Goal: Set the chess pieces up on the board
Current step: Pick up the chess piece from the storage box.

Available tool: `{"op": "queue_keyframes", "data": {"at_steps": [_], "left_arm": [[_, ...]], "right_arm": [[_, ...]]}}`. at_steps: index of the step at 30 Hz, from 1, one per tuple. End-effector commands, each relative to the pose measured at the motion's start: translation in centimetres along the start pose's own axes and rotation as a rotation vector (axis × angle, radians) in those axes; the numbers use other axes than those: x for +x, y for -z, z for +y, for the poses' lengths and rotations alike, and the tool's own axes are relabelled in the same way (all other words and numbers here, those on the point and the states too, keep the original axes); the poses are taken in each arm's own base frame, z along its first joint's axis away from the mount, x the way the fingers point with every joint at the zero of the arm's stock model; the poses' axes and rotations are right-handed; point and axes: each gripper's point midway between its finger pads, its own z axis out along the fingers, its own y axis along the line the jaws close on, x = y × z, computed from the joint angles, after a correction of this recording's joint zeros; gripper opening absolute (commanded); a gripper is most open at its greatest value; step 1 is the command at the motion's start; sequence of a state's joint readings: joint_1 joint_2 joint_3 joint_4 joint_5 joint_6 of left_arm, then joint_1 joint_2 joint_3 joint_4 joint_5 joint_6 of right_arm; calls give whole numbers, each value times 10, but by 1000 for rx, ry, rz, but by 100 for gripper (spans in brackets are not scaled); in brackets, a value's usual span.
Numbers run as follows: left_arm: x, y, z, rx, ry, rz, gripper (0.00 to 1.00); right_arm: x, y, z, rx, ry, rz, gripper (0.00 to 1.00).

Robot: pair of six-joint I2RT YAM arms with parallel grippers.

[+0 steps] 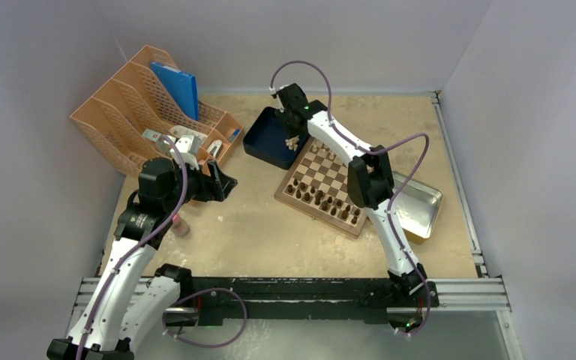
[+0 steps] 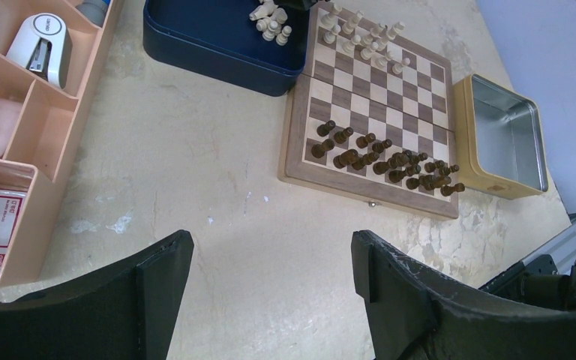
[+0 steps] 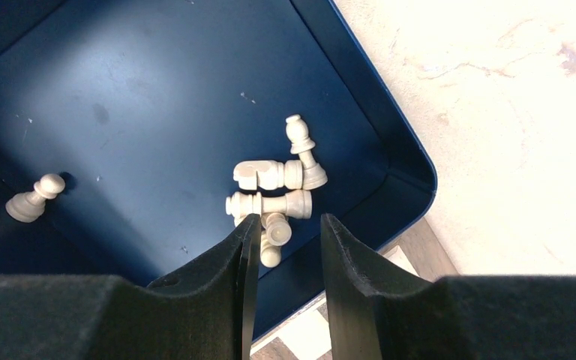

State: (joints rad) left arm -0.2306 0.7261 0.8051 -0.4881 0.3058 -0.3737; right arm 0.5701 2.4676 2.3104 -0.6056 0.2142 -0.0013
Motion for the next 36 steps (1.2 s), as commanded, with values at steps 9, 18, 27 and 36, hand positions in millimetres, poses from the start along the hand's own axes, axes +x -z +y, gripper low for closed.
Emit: {"op": "queue_keyframes", "data": {"at_steps": [9,18,27,36], "left_arm": [[-11,2,-3,11,-36,-48,77],[-11,2,-3,10,-36,-49,77],[-11,2,-2,7,-36,-50,77],[-12,3,-3,6,-36,-53,77]], "right_arm": [[7,1,3,-33,61,41,36],[8,-2,-2,-5,68,49,35],[13,-7,0,-12,70,64,31],[22,-10,3,-27,75,91,29]]}}
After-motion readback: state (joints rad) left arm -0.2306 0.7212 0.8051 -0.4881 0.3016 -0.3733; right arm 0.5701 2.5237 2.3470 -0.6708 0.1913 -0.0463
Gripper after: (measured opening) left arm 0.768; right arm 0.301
